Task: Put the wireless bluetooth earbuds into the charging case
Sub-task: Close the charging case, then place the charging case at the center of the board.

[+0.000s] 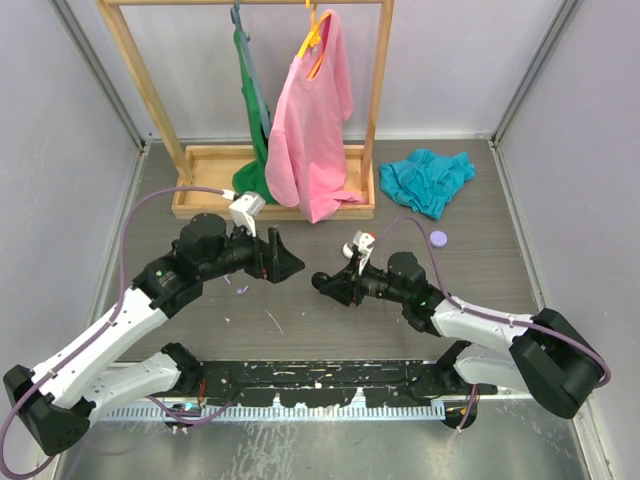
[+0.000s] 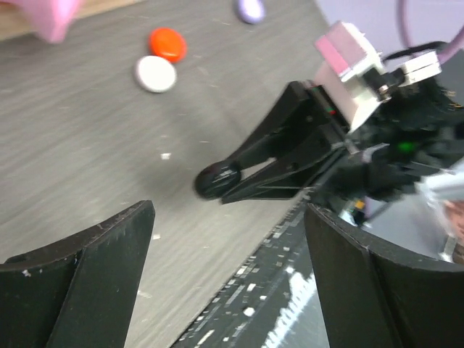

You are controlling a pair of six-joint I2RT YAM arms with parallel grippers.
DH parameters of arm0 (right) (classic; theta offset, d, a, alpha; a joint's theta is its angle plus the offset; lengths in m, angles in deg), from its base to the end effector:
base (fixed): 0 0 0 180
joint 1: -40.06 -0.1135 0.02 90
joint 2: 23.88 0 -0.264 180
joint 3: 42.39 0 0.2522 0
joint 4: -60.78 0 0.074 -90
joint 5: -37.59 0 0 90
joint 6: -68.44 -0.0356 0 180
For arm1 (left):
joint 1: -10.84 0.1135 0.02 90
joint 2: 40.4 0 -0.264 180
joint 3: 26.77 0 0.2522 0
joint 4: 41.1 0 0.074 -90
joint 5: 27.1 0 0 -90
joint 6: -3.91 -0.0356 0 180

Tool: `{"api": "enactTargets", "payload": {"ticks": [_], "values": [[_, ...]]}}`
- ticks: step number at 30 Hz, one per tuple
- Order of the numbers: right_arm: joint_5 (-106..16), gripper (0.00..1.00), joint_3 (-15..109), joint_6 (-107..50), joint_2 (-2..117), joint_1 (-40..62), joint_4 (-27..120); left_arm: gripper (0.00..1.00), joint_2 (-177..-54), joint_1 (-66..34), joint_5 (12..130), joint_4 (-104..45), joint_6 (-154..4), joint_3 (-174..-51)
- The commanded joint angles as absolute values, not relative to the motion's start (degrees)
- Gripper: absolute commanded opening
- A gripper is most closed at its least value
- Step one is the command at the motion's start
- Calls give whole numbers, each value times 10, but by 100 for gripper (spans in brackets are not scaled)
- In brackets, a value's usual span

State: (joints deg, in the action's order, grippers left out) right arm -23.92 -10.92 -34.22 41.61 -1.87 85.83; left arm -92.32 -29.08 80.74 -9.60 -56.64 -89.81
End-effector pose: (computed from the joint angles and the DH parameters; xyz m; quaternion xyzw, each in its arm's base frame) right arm 0.1549 0.1620 0.1962 -0.3408 0.6726 0.4550 0.4738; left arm 0.1508 -0.1404 0.3324 0.1622 0.7997 -0.4256 0.3913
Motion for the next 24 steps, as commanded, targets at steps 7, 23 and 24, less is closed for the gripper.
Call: {"api": "enactTargets", "payload": {"ticks": [7,23,24], "values": [[-279,1,-65,-441,429,101,662,97,-897,-276,535,163,-720,-1020],[-162,11,31,-484,631,293,631,98,-822,-260,373,186,-787,-974],[-169,13,39,-487,639,294,628,98,-818,-258,374,186,-786,-971]]}}
